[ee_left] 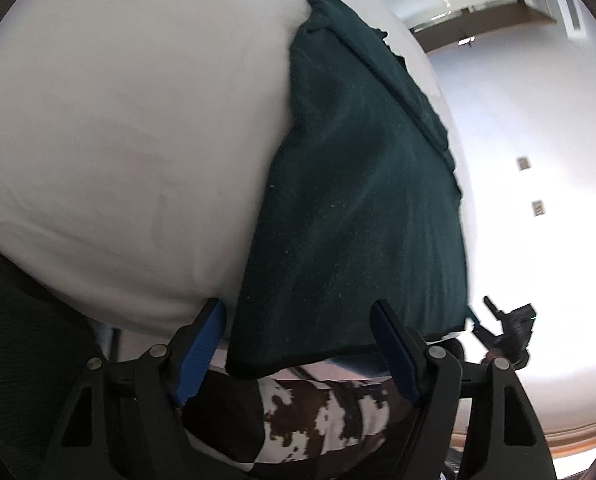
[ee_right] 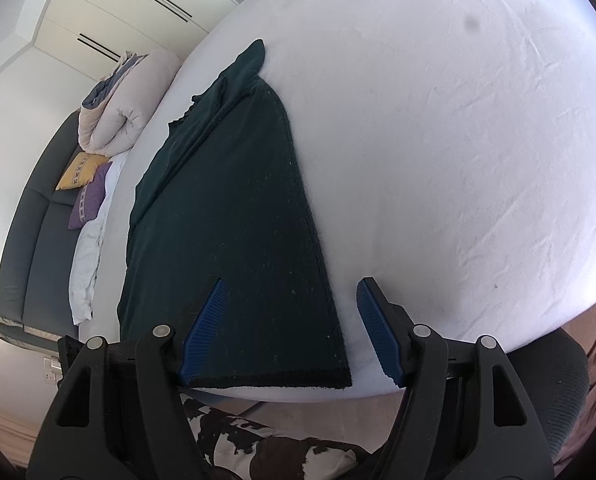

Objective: Fold small clothes

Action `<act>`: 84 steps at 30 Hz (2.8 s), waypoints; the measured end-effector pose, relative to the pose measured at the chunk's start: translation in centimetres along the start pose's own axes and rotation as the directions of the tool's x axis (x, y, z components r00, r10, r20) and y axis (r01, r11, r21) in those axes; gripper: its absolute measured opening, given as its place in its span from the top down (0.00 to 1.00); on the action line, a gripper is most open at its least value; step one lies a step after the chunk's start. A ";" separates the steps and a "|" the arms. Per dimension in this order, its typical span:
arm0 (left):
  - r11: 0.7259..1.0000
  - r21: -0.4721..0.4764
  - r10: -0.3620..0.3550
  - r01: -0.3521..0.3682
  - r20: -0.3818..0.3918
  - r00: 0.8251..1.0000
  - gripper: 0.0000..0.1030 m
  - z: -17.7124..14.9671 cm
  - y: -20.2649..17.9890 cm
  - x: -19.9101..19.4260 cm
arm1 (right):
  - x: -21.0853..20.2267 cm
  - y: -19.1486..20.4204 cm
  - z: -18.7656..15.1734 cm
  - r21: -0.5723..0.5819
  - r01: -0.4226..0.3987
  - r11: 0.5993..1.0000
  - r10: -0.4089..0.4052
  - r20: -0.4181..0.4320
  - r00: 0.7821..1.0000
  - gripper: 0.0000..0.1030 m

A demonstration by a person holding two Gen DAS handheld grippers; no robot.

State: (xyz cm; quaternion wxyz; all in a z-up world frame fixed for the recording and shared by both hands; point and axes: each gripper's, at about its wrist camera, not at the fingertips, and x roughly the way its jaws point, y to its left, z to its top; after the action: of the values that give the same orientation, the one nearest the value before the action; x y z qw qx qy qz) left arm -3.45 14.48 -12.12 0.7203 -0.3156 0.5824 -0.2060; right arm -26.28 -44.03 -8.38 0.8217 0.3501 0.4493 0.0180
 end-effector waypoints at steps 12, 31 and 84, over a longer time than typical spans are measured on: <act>0.999 -0.042 -0.005 0.005 -0.020 1.000 0.92 -0.2 1.2 0.1 | -0.5 -0.3 -0.3 -0.001 0.007 1.000 -0.007 -0.014 1.000 0.35; 0.999 0.037 0.005 -0.006 0.044 0.999 0.95 -0.4 -0.7 -1.8 | 1.2 -1.7 -0.1 0.013 0.032 0.999 -0.030 -0.179 0.983 0.65; 0.990 -0.040 -0.115 0.136 0.335 0.935 0.94 35.0 -6.8 4.7 | 23.4 11.5 36.0 0.111 -0.103 0.988 0.087 0.141 0.986 0.94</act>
State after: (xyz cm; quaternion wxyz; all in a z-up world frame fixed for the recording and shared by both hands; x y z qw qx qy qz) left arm 32.02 14.02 -6.48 0.7830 -0.4048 0.4378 -0.1773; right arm 17.96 -47.47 -5.94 0.8263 0.4197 0.3755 0.0069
